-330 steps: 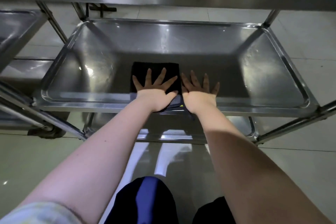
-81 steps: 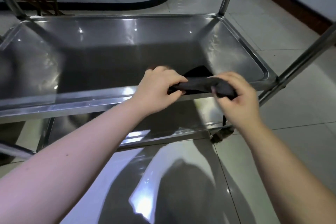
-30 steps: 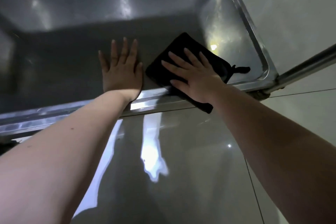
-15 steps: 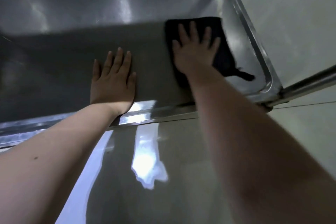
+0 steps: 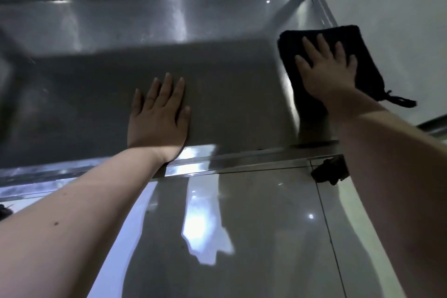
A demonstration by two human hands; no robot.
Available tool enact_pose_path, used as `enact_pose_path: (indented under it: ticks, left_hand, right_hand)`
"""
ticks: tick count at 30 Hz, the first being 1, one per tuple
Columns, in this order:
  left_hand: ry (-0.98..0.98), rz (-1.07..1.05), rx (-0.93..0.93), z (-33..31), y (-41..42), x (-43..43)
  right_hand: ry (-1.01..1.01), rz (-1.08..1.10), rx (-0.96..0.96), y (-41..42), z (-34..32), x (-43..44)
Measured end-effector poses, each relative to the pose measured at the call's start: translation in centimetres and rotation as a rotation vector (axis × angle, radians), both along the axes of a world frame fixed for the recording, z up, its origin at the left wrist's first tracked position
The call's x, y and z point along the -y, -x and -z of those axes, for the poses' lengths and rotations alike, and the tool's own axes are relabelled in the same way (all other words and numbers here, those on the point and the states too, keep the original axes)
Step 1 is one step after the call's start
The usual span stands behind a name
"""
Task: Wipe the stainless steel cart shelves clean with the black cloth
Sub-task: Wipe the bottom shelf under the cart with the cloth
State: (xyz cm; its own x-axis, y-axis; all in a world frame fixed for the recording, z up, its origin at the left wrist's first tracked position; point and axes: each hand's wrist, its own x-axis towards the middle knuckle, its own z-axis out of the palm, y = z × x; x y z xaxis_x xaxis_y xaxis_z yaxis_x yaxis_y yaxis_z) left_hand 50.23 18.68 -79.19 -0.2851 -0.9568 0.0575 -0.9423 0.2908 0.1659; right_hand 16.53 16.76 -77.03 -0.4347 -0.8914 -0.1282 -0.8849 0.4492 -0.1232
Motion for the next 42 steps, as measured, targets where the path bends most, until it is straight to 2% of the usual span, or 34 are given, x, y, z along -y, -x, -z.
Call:
enact_pose_path:
  ticks: [2, 4, 9, 11, 14, 19, 22, 24, 28, 31, 35, 39, 42]
  left_hand:
    - [0.003, -0.007, 0.004, -0.1, 0.2, -0.2]
    - [0.000, -0.009, 0.016, -0.2, 0.3, -0.2]
    - [-0.002, -0.013, 0.029, -0.2, 0.1, 0.0]
    - [-0.005, -0.015, 0.016, -0.2, 0.0, 0.0]
    - [0.003, -0.016, 0.006, -0.2, 0.0, -0.1]
    - [0.006, -0.016, -0.010, -0.1, 0.3, -0.1]
    - [0.003, -0.022, 0.005, -0.3, 0.5, -0.3]
    - [-0.004, -0.018, 0.016, -0.5, 0.5, -0.3]
    - [-0.003, -0.013, 0.018, -0.7, 0.5, -0.5]
    - [-0.015, -0.004, 0.015, -0.8, 0.3, -0.5]
    - [-0.009, -0.014, -0.013, -0.7, 0.3, -0.6]
    - [-0.007, -0.011, -0.012, -0.5, 0.6, -0.6]
    - [-0.002, -0.004, 0.003, -0.3, 0.7, -0.5]
  right_hand:
    - [0.001, 0.076, -0.017, -0.2, 0.1, -0.4]
    - [-0.001, 0.110, -0.013, -3.7, 0.1, 0.3]
    - [0.084, -0.281, 0.004, -18.6, 0.8, 0.0]
    - [0.086, -0.356, 0.027, -20.3, 0.9, -0.6]
    - [0.092, -0.341, 0.015, -15.7, 0.8, -0.4]
    - [0.038, 0.044, 0.016, -1.9, 0.2, -4.2]
    - [-0.002, 0.145, -0.026, -2.5, 0.3, -5.9]
    - [-0.020, 0.105, -0.031, -6.7, 0.3, -5.7]
    - [-0.033, -0.173, -0.006, -16.9, 0.8, -6.3]
    - [-0.033, -0.328, 0.026, -20.3, 0.8, -7.6]
    - [-0.045, -0.332, 0.013, -14.2, 0.6, -8.7]
    - [-0.141, -0.034, 0.001, -3.2, -0.5, -10.6]
    - [-0.208, 0.010, -0.007, -0.9, -0.9, -11.6]
